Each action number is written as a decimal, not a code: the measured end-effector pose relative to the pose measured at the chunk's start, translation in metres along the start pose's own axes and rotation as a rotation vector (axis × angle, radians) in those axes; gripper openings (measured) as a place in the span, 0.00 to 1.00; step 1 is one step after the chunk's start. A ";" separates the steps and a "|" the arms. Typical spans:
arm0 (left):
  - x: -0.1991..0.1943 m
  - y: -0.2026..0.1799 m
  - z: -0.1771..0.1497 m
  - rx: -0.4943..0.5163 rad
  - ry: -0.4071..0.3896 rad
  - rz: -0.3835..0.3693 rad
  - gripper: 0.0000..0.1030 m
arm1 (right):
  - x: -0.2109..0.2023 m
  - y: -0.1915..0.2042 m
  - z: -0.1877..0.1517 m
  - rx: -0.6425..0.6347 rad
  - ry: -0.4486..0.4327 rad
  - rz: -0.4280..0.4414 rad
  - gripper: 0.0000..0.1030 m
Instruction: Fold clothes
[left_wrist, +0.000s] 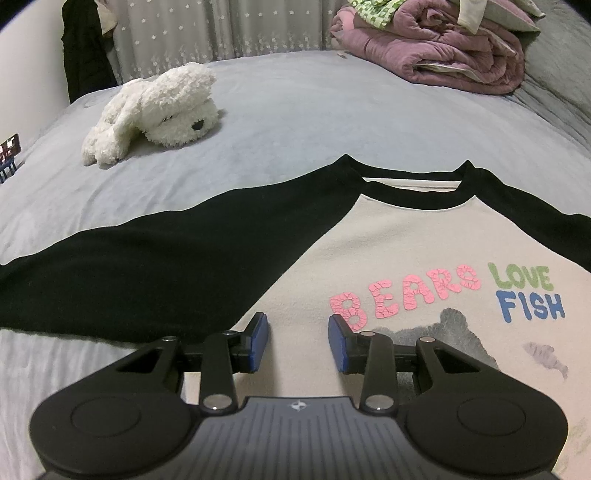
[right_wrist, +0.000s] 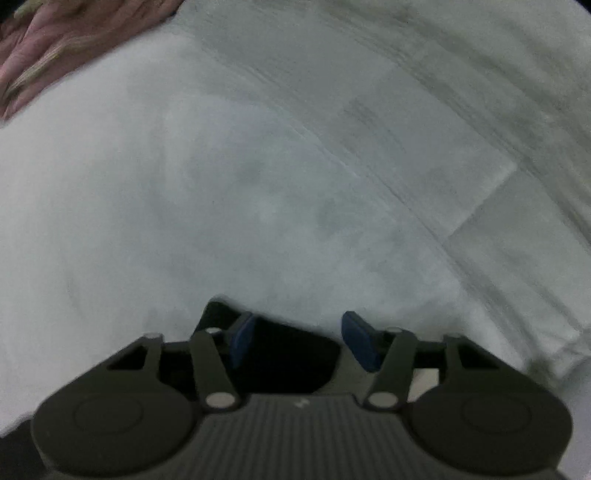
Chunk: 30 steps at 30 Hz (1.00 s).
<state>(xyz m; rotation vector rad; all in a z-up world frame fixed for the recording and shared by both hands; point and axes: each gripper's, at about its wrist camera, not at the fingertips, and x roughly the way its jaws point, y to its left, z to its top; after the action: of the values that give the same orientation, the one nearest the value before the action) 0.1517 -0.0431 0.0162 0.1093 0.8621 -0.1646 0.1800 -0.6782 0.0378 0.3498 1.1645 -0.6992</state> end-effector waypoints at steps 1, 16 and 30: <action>0.000 0.000 0.000 0.001 -0.001 0.000 0.35 | -0.001 0.006 -0.002 -0.039 -0.006 0.009 0.32; 0.000 -0.003 0.000 -0.004 -0.007 0.015 0.35 | -0.085 -0.078 -0.025 0.231 -0.349 0.098 0.12; 0.002 -0.003 -0.001 0.007 -0.010 0.019 0.35 | -0.087 -0.045 -0.029 -0.085 -0.241 0.053 0.51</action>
<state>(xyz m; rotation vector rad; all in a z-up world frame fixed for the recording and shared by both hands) 0.1515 -0.0465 0.0141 0.1227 0.8501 -0.1501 0.1104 -0.6666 0.1112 0.2169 0.9498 -0.6249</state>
